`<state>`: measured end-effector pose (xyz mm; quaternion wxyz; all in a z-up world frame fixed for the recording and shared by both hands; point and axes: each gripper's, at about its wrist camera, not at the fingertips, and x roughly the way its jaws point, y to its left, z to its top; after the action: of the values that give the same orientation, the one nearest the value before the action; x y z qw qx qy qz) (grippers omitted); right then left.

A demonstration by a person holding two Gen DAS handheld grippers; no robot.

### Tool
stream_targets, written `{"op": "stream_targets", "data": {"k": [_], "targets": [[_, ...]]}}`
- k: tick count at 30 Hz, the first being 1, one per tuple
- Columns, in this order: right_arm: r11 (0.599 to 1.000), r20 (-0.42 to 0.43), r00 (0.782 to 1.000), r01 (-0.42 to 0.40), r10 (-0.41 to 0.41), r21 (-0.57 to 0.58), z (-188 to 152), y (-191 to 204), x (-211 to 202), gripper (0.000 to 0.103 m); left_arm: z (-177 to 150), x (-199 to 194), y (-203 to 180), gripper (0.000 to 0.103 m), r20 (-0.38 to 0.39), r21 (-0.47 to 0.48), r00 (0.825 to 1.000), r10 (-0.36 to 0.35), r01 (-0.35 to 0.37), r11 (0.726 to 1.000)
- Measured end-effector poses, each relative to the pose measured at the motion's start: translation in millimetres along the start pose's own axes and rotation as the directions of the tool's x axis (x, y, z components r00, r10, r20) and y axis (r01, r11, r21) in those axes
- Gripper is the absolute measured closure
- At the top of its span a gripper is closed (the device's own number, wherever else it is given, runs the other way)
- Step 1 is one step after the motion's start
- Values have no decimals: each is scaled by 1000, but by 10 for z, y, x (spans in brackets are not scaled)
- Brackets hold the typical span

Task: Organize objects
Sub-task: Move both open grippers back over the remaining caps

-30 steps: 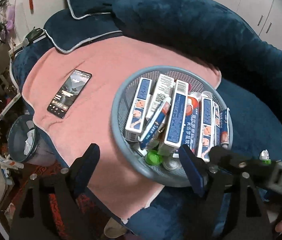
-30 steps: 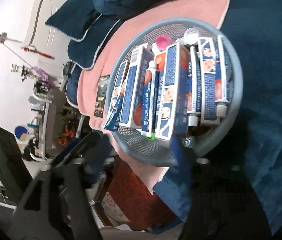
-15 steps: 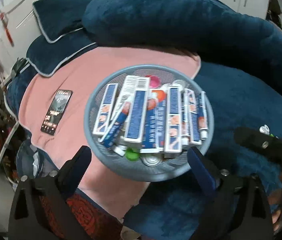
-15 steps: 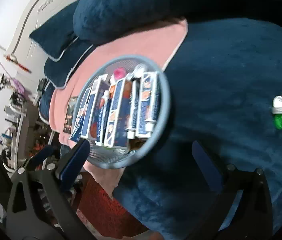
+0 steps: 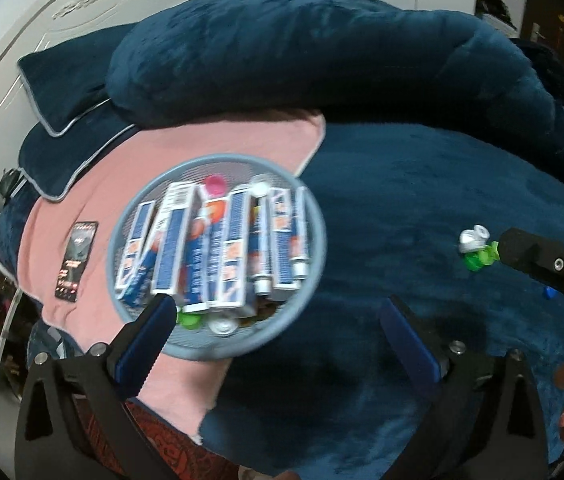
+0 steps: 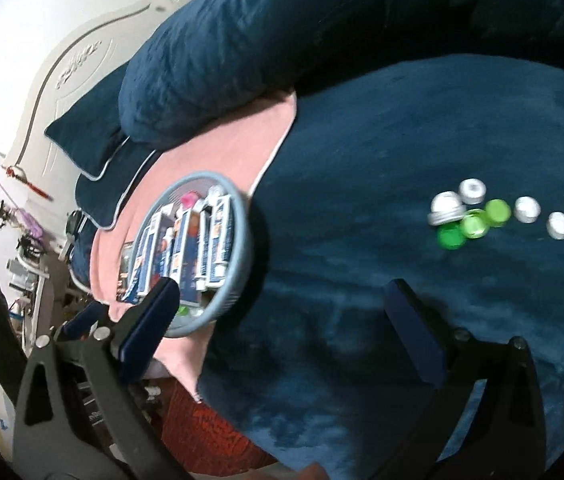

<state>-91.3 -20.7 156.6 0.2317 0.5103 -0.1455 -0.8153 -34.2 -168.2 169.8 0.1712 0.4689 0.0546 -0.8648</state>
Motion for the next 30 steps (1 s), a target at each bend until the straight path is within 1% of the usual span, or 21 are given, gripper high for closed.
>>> {"op": "stream_targets", "data": {"k": [4,7,11,14,16,18,21,23,25,28,30], "targets": [[1000,31,999,28,-28,8,-21,-221,-173,0,-5,-61,-278,1,9,50,1000,-15,15,999],[999,46,998,43,-44,20,-19,-418,-295,0,-23,-61,-512,1,7,110,1000,-22,21,994],[992,57,993,95,-100,80,10,-884,-485,0,-32,-16,-860,1,-8,182,999,-37,38,983],[974,79,981,161,-175,156,41,-1335,-635,0,-18,39,-1134,1,-18,217,998,-67,69,974],[951,82,965,227,-248,212,39,-1654,-699,0,10,95,-1333,1,-30,244,996,-82,87,966],[920,56,949,285,-310,268,25,-1980,-715,0,50,172,-1536,1,-46,265,994,-99,108,958],[891,-8,941,324,-340,318,-1,-2336,-645,0,49,317,-1732,1,-88,276,988,-128,148,950],[877,-46,928,365,-370,311,-8,-2469,-565,0,45,458,-1846,1,-129,282,983,-129,161,946],[871,-74,916,397,-393,288,-19,-2580,-494,0,77,584,-1915,1,-149,276,980,-131,168,946],[878,-95,923,383,-372,287,-27,-2690,-391,1,145,773,-1944,1,-177,237,976,-126,166,957],[877,-108,922,387,-372,285,-27,-2753,-341,1,154,867,-1930,1,-199,208,972,-124,165,964]]}}
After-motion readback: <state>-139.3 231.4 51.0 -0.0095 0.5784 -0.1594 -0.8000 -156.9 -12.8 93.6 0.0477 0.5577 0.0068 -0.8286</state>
